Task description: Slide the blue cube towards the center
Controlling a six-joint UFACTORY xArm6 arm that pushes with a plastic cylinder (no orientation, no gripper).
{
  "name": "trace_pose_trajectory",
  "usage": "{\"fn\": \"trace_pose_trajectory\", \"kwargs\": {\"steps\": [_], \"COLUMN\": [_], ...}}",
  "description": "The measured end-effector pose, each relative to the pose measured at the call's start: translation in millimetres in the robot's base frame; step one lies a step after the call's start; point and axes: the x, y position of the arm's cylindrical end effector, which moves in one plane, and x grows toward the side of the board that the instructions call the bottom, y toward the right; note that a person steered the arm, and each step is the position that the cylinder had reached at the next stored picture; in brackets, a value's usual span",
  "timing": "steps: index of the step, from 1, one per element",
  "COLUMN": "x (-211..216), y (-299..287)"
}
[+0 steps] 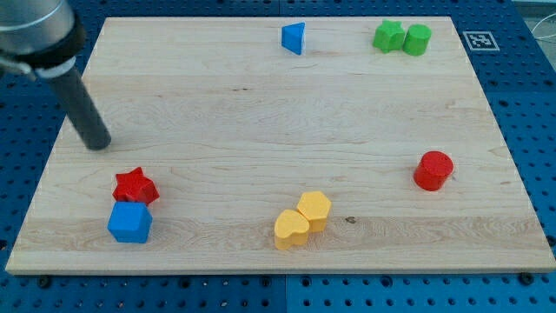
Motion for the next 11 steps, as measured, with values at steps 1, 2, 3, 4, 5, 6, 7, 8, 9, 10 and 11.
{"fn": "trace_pose_trajectory", "kwargs": {"steps": [1,2,3,4,5,6,7,8,9,10,11], "x": [50,99,119,115,104,91,75,47,25,28,46], "y": [-4,-14,19,64,102,135,164,173,162,145,129]}}
